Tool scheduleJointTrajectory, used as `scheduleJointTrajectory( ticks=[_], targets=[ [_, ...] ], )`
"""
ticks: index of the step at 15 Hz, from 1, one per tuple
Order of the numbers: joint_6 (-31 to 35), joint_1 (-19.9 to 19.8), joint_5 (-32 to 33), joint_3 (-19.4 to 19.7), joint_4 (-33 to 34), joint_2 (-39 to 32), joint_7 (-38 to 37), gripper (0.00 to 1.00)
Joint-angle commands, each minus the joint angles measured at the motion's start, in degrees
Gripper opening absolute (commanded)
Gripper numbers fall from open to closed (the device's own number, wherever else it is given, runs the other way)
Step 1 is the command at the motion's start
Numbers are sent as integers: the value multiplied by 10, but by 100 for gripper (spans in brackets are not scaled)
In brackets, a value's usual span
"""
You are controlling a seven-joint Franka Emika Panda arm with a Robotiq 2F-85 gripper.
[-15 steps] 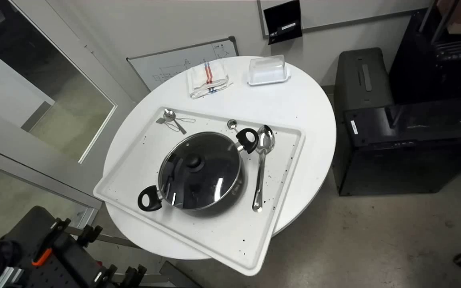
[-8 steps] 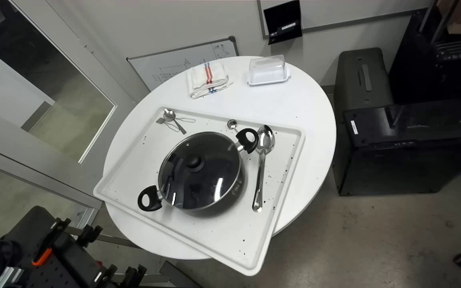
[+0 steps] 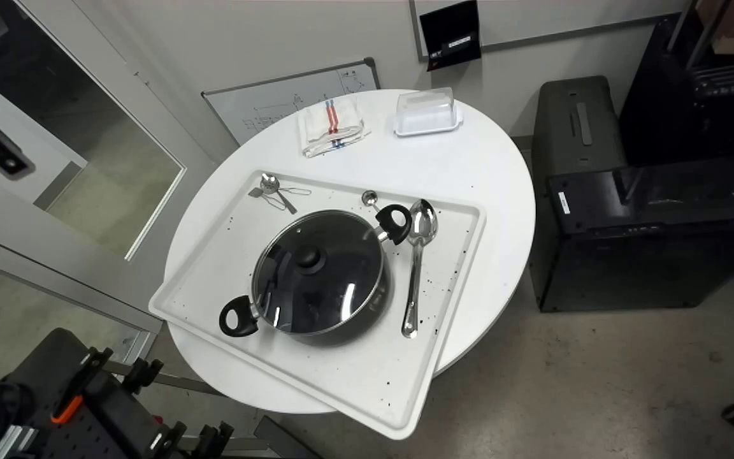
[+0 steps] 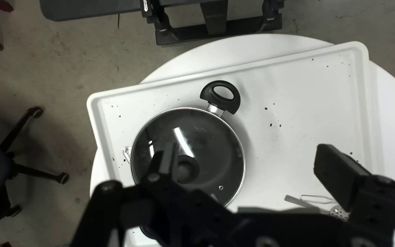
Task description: Remove the glass lid from the black pot and put it on the white tray
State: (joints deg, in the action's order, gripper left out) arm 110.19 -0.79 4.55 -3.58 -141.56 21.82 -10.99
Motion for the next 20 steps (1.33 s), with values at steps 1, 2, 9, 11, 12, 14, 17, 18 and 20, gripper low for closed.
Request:
scheduleJointTrajectory(
  ticks=[1,2,9,11,12,14,17,18,20],
  targets=[
    [41,-2,-22,27,8,-43,39,100],
    [60,-4,-24,34,9,-57,47,100],
    [155,-16,-41,73,22,-135,117,100],
    [176,-20,-43,80,27,-159,135,100],
    [183,-23,-47,83,31,-174,144,100],
    [210,-28,-43,87,36,-202,153,100],
    [244,-36,-42,90,46,-242,162,100],
    [256,-38,-42,90,50,-257,164,100],
    [285,-42,-38,90,52,-283,163,100]
  ],
)
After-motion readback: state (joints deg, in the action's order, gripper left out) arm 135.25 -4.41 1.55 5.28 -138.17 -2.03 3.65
